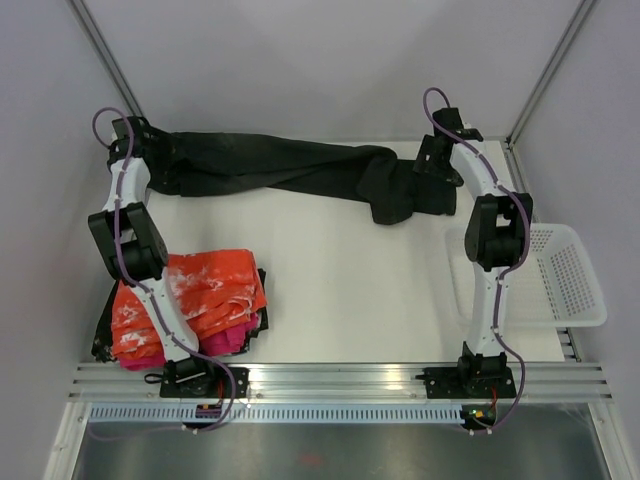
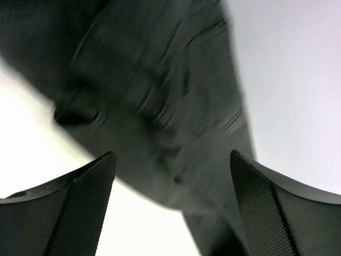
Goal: Fold and stack the trousers
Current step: Flatten the trousers out
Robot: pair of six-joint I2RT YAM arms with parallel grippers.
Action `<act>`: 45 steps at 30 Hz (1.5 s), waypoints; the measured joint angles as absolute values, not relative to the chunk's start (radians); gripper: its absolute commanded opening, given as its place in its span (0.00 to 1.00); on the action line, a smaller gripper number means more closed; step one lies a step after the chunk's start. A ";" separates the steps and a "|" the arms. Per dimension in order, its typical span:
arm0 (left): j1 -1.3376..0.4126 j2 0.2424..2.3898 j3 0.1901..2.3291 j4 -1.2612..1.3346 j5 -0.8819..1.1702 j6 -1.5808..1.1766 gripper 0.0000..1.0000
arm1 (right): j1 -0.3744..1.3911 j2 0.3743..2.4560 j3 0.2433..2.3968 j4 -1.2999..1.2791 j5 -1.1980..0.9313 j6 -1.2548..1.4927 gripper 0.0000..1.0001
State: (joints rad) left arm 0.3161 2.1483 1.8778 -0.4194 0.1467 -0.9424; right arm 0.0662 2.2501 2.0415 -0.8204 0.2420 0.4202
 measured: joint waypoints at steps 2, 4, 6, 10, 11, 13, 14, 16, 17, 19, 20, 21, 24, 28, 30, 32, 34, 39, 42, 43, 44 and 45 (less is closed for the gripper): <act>0.313 2.111 1.819 -0.443 0.155 -0.941 0.85 | 0.066 2.275 2.038 -0.814 0.248 0.445 0.83; 0.312 2.070 1.763 -0.480 0.160 -0.939 0.80 | 0.066 2.307 2.038 -0.795 0.250 0.464 0.80; 0.311 2.019 1.701 -0.505 0.159 -0.936 0.78 | 0.067 2.341 2.040 -0.777 0.250 0.479 0.77; 0.311 1.956 1.623 -0.529 0.152 -0.934 0.77 | 0.067 2.393 2.053 -0.770 0.249 0.487 0.78; 0.311 1.955 1.621 -0.526 0.151 -0.935 0.77 | 0.067 2.405 2.056 -0.771 0.250 0.487 0.79; 0.311 1.967 1.620 -0.523 0.150 -0.936 0.77 | 0.067 2.412 2.063 -0.771 0.251 0.487 0.81; 0.311 1.979 1.622 -0.521 0.148 -0.936 0.76 | 0.067 2.412 2.065 -0.771 0.253 0.487 0.81; 0.309 2.014 1.629 -0.517 0.138 -0.937 0.73 | 0.067 2.413 2.065 -0.774 0.261 0.487 0.81; 0.308 2.039 1.634 -0.511 0.133 -0.937 0.72 | 0.067 2.414 2.065 -0.774 0.263 0.487 0.82; 0.306 2.093 1.640 -0.496 0.130 -0.937 0.68 | 0.067 2.414 2.065 -0.774 0.268 0.486 0.82; 0.306 2.120 1.644 -0.486 0.130 -0.938 0.67 | 0.067 2.414 2.065 -0.774 0.268 0.486 0.82; 0.305 2.146 1.647 -0.476 0.130 -0.938 0.65 | 0.066 2.414 2.065 -0.775 0.268 0.486 0.82; 0.302 2.204 1.660 -0.452 0.126 -0.939 0.65 | 0.064 2.414 2.065 -0.775 0.268 0.487 0.82; 0.300 2.224 1.702 -0.411 0.108 -0.943 0.67 | 0.061 2.414 2.065 -0.778 0.268 0.488 0.81; 0.299 2.231 1.716 -0.387 0.101 -0.943 0.66 | 0.061 2.414 2.061 -0.777 0.267 0.494 0.76; 0.298 2.233 1.720 -0.363 0.093 -0.943 0.50 | 0.062 2.409 2.046 -0.763 0.264 0.499 0.60; 0.298 2.236 1.726 -0.352 0.081 -0.950 0.22 | 0.062 2.401 2.033 -0.757 0.263 0.496 0.32; 0.295 2.266 1.765 -0.359 0.075 -0.937 0.02 | 0.064 2.386 2.009 -0.750 0.268 0.489 0.00; 0.292 2.263 1.777 -0.392 0.054 -0.913 0.02 | 0.063 2.366 1.976 -0.749 0.274 0.468 0.00; 0.291 2.259 1.777 -0.410 0.041 -0.905 0.02 | 0.063 2.358 1.965 -0.749 0.278 0.458 0.00; 0.289 2.249 1.777 -0.434 0.028 -0.899 0.02 | 0.063 2.350 1.952 -0.752 0.280 0.448 0.00; 0.288 2.237 1.774 -0.451 0.020 -0.895 0.02 | 0.062 2.341 1.938 -0.759 0.285 0.437 0.00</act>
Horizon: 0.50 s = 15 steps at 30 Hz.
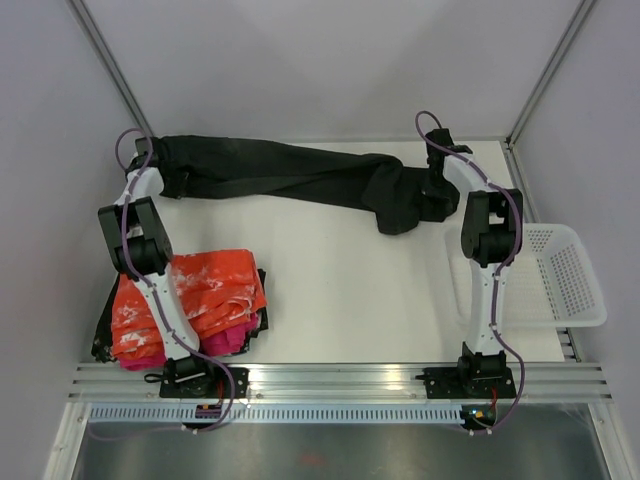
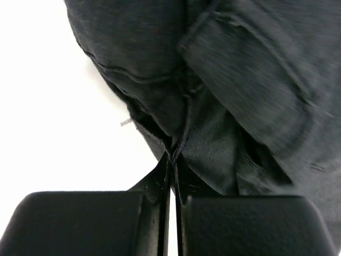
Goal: Fold and stack the trousers
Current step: Flatten the trousers out
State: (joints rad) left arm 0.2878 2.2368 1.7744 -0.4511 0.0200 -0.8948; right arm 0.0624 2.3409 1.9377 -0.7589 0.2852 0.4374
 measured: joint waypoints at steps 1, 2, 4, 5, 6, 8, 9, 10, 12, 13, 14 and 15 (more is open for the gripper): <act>0.286 2.214 1.761 -0.472 0.008 -0.891 0.02 | 0.062 2.329 1.921 -0.764 0.289 0.427 0.00; 0.285 2.181 1.739 -0.492 0.000 -0.889 0.02 | 0.061 2.317 1.902 -0.774 0.293 0.417 0.00; 0.284 2.094 1.681 -0.530 -0.013 -0.888 0.02 | 0.060 2.290 1.860 -0.792 0.300 0.394 0.00; 0.284 2.045 1.651 -0.554 -0.021 -0.888 0.02 | 0.059 2.275 1.837 -0.803 0.305 0.384 0.00; 0.284 1.994 1.617 -0.567 -0.027 -0.888 0.02 | 0.057 2.260 1.811 -0.814 0.311 0.371 0.00; 0.284 1.899 1.555 -0.598 -0.033 -0.888 0.02 | 0.054 2.235 1.774 -0.844 0.323 0.346 0.00; 0.285 1.859 1.527 -0.611 -0.036 -0.888 0.02 | 0.052 2.228 1.760 -0.859 0.328 0.335 0.02; 0.285 1.827 1.504 -0.622 -0.035 -0.888 0.08 | 0.049 2.224 1.753 -0.875 0.332 0.323 0.11; 0.286 1.792 1.469 -0.631 -0.027 -0.884 0.27 | 0.045 2.223 1.753 -0.895 0.335 0.309 0.41; 0.287 1.789 1.460 -0.634 -0.022 -0.877 0.53 | 0.043 2.223 1.757 -0.905 0.336 0.295 0.52; 0.289 1.789 1.455 -0.634 -0.015 -0.865 0.67 | 0.039 2.223 1.772 -0.923 0.330 0.285 0.72; 0.291 1.794 1.453 -0.636 -0.005 -0.857 0.74 | 0.035 2.223 1.795 -0.939 0.318 0.281 0.78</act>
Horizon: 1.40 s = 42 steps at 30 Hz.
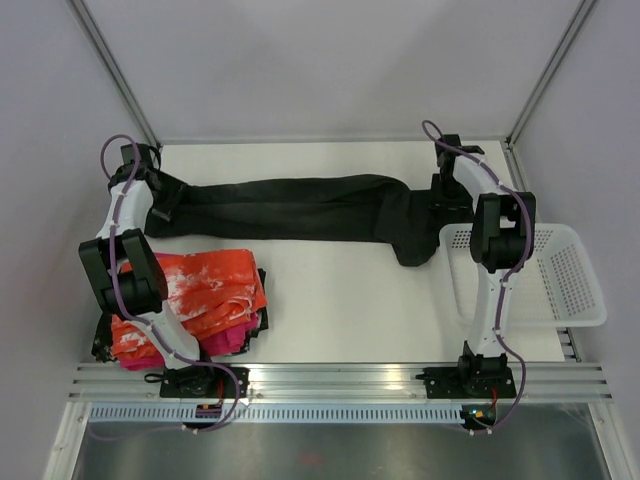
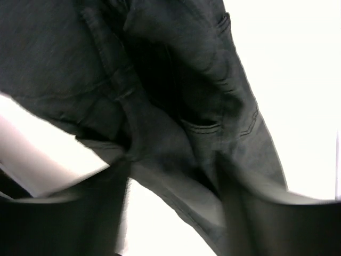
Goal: Fold and stack the trousers
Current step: Flatten the trousers out
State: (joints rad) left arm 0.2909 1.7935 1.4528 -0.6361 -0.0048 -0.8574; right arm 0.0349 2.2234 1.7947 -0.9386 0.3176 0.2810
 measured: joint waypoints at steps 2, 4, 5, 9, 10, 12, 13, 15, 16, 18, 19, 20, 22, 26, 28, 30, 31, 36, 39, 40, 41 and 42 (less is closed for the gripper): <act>0.293 1.801 1.457 -0.646 0.012 -0.845 0.92 | 0.030 2.223 1.877 -0.975 0.284 0.264 0.87; 0.295 1.813 1.481 -0.661 0.022 -0.830 1.00 | 0.027 2.223 1.994 -0.986 0.256 0.258 0.88; 0.295 1.821 1.503 -0.678 0.027 -0.820 1.00 | 0.027 2.223 2.046 -0.987 0.244 0.258 0.88; 0.295 1.836 1.608 -0.720 0.017 -0.792 1.00 | 0.027 2.196 2.212 -0.977 0.193 0.262 0.86; 0.295 1.837 1.638 -0.728 0.006 -0.787 1.00 | 0.027 2.175 2.216 -0.976 0.173 0.265 0.84; 0.298 1.838 1.698 -0.739 -0.011 -0.780 1.00 | 0.029 2.130 2.197 -0.968 0.115 0.263 0.81; 0.300 1.840 1.728 -0.741 -0.022 -0.776 1.00 | 0.033 2.103 2.169 -0.955 0.078 0.257 0.81; 0.310 1.848 1.779 -0.746 -0.031 -0.767 1.00 | 0.047 2.032 2.063 -0.916 0.012 0.220 0.82; 0.317 1.859 1.813 -0.749 -0.031 -0.759 1.00 | 0.063 1.999 2.005 -0.911 -0.005 0.192 0.82; 0.333 1.879 1.845 -0.749 -0.025 -0.747 1.00 | 0.112 1.949 1.911 -0.904 -0.028 0.139 0.81; 0.341 1.895 1.862 -0.744 -0.022 -0.735 1.00 | 0.149 1.929 1.864 -0.904 -0.033 0.109 0.82; 0.349 1.911 1.871 -0.740 -0.017 -0.725 1.00 | 0.184 1.913 1.820 -0.903 -0.040 0.085 0.82; 0.360 1.935 1.871 -0.732 0.007 -0.706 1.00 | 0.253 1.894 1.742 -0.904 -0.060 0.054 0.82; 0.361 1.966 1.843 -0.719 0.057 -0.685 0.99 | 0.292 1.867 1.628 -0.913 -0.082 0.039 0.82; 0.356 1.986 1.829 -0.707 0.083 -0.675 0.99 | 0.289 1.844 1.599 -0.925 -0.079 0.042 0.82; 0.350 2.006 1.823 -0.703 0.100 -0.666 0.99 | 0.290 1.823 1.592 -0.939 -0.070 0.047 0.82; 0.347 2.018 1.821 -0.701 0.107 -0.662 0.99 | 0.297 1.812 1.592 -0.947 -0.060 0.049 0.82; 0.331 2.052 1.814 -0.699 0.117 -0.645 0.99 | 0.344 1.800 1.587 -0.988 0.000 0.049 0.82; 0.326 2.056 1.814 -0.696 0.118 -0.637 0.99 | 0.368 1.800 1.548 -0.989 0.007 0.059 0.79; 0.326 2.056 1.814 -0.694 0.118 -0.634 0.99 | 0.369 1.801 1.531 -0.989 0.012 0.065 0.79; 0.326 2.056 1.814 -0.691 0.118 -0.631 0.99 | 0.369 1.802 1.517 -0.993 0.018 0.068 0.79; 0.326 2.056 1.814 -0.690 0.118 -0.627 0.99 | 0.368 1.806 1.504 -1.000 0.025 0.074 0.79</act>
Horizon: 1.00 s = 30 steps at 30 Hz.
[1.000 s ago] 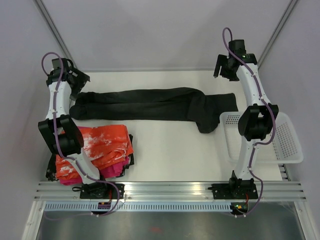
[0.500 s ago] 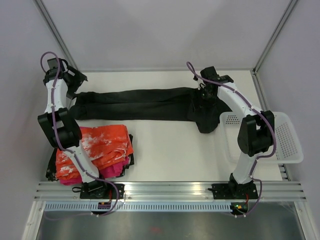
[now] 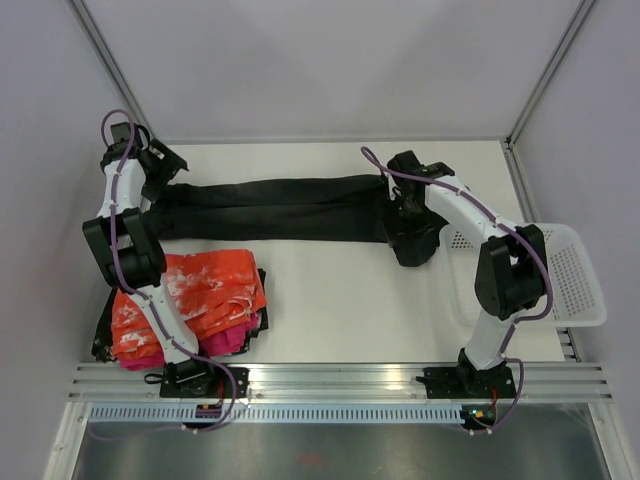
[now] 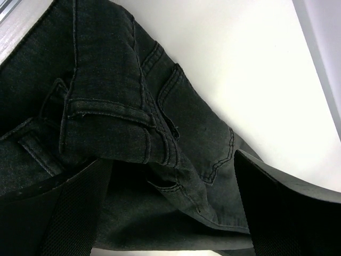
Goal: Fold and stack the trousers
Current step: Flatten the trousers out
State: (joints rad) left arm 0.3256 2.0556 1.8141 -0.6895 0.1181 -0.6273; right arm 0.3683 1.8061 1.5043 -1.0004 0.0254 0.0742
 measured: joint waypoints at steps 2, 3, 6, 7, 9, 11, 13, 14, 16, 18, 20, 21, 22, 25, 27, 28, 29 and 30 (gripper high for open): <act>0.326 2.056 1.813 -0.686 0.118 -0.622 0.99 | 0.368 1.818 1.492 -1.016 0.039 0.079 0.79; 0.326 2.056 1.813 -0.684 0.118 -0.619 0.99 | 0.366 1.827 1.491 -1.022 0.047 0.080 0.79; 0.326 2.056 1.808 -0.679 0.118 -0.614 0.99 | 0.366 1.849 1.491 -1.030 0.070 0.083 0.76; 0.326 2.056 1.804 -0.677 0.118 -0.612 0.99 | 0.366 1.858 1.491 -1.031 0.078 0.083 0.65; 0.326 2.056 1.792 -0.673 0.118 -0.611 0.97 | 0.366 1.872 1.485 -1.026 0.088 0.077 0.43; 0.326 2.056 1.777 -0.671 0.117 -0.611 0.95 | 0.366 1.883 1.470 -1.011 0.096 0.064 0.07; 0.324 2.054 1.751 -0.659 0.116 -0.611 0.94 | 0.366 1.896 1.463 -1.004 0.104 0.064 0.00; 0.324 2.052 1.737 -0.656 0.116 -0.611 0.94 | 0.366 1.902 1.463 -1.001 0.108 0.062 0.00; 0.318 2.051 1.703 -0.652 0.114 -0.611 0.94 | 0.366 1.910 1.477 -1.004 0.115 0.054 0.00; 0.308 2.052 1.685 -0.656 0.115 -0.611 0.93 | 0.366 1.915 1.528 -1.009 0.139 0.039 0.00; 0.295 2.051 1.686 -0.653 0.117 -0.612 0.93 | 0.366 1.916 1.605 -1.018 0.163 0.018 0.00; 0.290 2.051 1.688 -0.649 0.118 -0.612 0.90 | 0.366 1.916 1.652 -1.015 0.181 0.004 0.00; 0.282 2.051 1.691 -0.645 0.120 -0.612 0.89 | 0.366 1.916 1.699 -1.009 0.203 -0.012 0.00; 0.269 2.052 1.700 -0.633 0.126 -0.613 0.69 | 0.363 1.916 1.787 -0.978 0.259 -0.056 0.00; 0.265 2.053 1.716 -0.625 0.131 -0.617 0.37 | 0.354 1.916 1.798 -0.955 0.284 -0.085 0.00; 0.265 2.057 1.732 -0.624 0.131 -0.619 0.26 | 0.347 1.917 1.798 -0.950 0.294 -0.097 0.00; 0.265 2.063 1.746 -0.621 0.129 -0.621 0.14 | 0.339 1.919 1.798 -0.946 0.300 -0.105 0.00; 0.265 2.071 1.767 -0.618 0.126 -0.622 0.02 | 0.328 1.924 1.798 -0.938 0.309 -0.112 0.00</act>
State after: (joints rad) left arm 0.2649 2.0708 1.7668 -0.6178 0.1261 -0.6216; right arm 0.3279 1.9236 1.7985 -0.9382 0.3088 -0.1123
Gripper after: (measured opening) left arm 0.234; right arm 0.009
